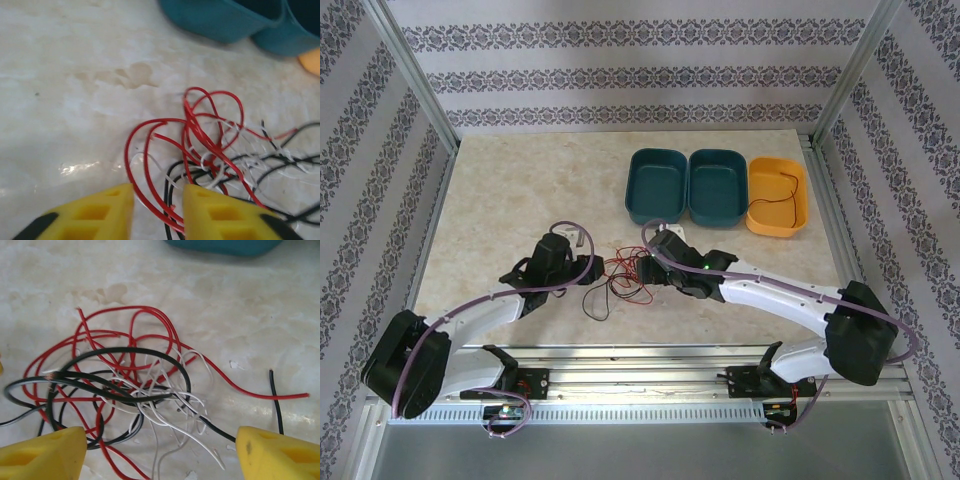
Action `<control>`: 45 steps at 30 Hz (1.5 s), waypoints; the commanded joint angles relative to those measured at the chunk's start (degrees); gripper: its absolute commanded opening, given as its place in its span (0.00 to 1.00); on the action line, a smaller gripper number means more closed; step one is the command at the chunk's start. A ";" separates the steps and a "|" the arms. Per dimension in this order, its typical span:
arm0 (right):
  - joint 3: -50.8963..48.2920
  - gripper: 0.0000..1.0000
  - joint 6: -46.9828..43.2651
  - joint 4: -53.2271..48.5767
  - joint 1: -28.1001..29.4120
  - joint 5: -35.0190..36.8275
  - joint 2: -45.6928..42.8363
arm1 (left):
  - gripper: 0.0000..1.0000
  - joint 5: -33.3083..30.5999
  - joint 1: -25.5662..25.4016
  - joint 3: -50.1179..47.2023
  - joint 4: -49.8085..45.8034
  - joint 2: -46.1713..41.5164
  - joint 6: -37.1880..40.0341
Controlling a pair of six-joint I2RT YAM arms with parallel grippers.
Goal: Untangle the cables
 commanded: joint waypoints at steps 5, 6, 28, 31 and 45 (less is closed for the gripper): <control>0.15 0.65 0.49 -2.78 0.81 -0.40 -3.93 | 0.70 7.22 0.26 0.91 0.31 -1.69 3.24; -0.42 0.62 1.18 -2.88 1.40 -0.41 -4.74 | 0.72 7.24 0.09 0.92 0.14 -1.12 3.35; -2.86 0.35 1.00 2.21 7.84 -0.31 0.98 | 0.53 2.80 -1.72 1.78 11.68 12.70 -2.40; -1.66 0.32 0.15 2.53 7.55 -1.13 3.31 | 0.48 2.73 -1.73 2.07 11.54 12.93 -2.44; 1.63 0.21 -1.62 1.84 6.49 -0.20 9.42 | 0.44 3.04 -1.70 1.57 12.51 13.50 -2.79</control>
